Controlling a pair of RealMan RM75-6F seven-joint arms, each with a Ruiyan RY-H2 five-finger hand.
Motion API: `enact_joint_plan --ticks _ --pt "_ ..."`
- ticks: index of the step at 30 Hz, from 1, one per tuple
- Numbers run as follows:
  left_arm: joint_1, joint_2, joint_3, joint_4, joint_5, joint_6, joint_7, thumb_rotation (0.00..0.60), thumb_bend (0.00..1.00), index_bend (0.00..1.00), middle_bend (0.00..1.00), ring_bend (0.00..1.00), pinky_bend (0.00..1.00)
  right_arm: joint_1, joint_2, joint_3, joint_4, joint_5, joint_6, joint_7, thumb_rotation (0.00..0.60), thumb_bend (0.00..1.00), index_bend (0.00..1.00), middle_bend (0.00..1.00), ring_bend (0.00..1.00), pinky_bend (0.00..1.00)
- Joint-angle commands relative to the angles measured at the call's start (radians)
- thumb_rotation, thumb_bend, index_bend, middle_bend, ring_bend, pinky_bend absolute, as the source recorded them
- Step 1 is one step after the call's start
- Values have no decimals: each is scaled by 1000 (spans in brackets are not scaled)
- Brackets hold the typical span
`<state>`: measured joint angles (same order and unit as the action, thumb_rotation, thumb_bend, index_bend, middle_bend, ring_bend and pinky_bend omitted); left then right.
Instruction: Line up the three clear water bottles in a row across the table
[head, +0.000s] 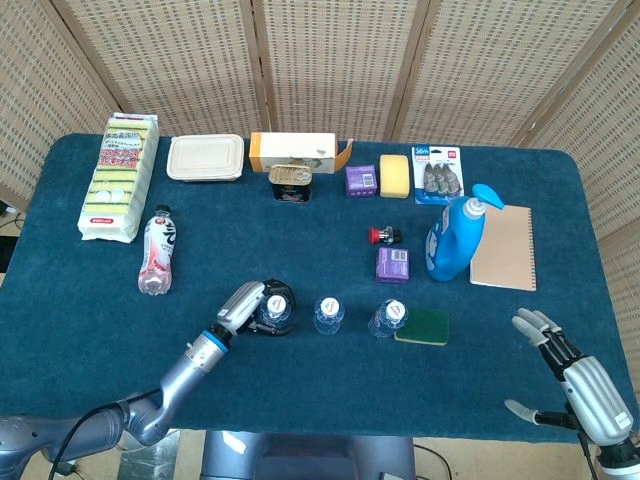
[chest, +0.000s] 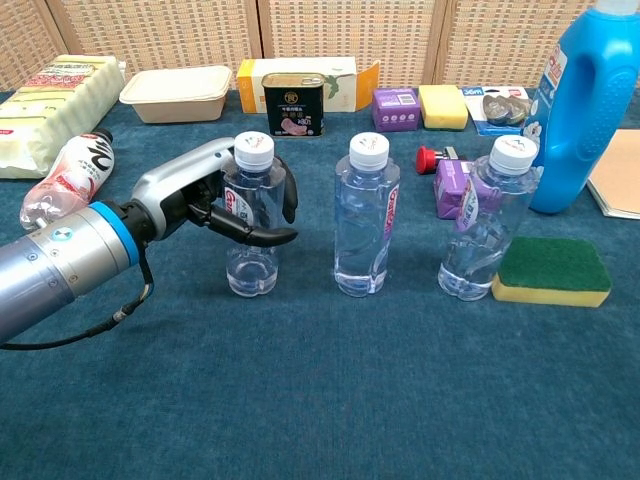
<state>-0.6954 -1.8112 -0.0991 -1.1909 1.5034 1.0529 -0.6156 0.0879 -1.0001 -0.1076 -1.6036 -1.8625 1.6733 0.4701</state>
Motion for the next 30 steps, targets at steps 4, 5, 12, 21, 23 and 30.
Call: enact_joint_plan --ticks 4,5,12,21,23,30 --pt "1 8 12 -2 18 9 -37 600 205 205 158 83 274 -1 1 0 0 -2 2 1 600 28 60 49 49 282" --pt "2 10 14 -1 24 17 -45 600 203 113 98 40 249 -1 1 0 0 -2 3 1 600 28 60 49 49 282" --pt "11 28 24 -3 47 54 -71 600 198 0 6 0 216 -2 1 -1 1 -5 6 2 600 28 60 49 49 282" --pt "25 51 30 -17 55 84 -65 600 197 0 0 0 215 -3 1 -2 -1 -9 10 -2 600 28 61 49 49 282" --pt "27 57 32 -21 55 84 -57 600 197 0 0 0 215 -3 2 -2 -2 -10 10 -3 600 28 61 49 49 282" --pt "34 97 51 -55 65 84 -71 600 180 0 0 0 193 -5 2 -2 -2 -12 14 -4 600 28 60 49 49 281"
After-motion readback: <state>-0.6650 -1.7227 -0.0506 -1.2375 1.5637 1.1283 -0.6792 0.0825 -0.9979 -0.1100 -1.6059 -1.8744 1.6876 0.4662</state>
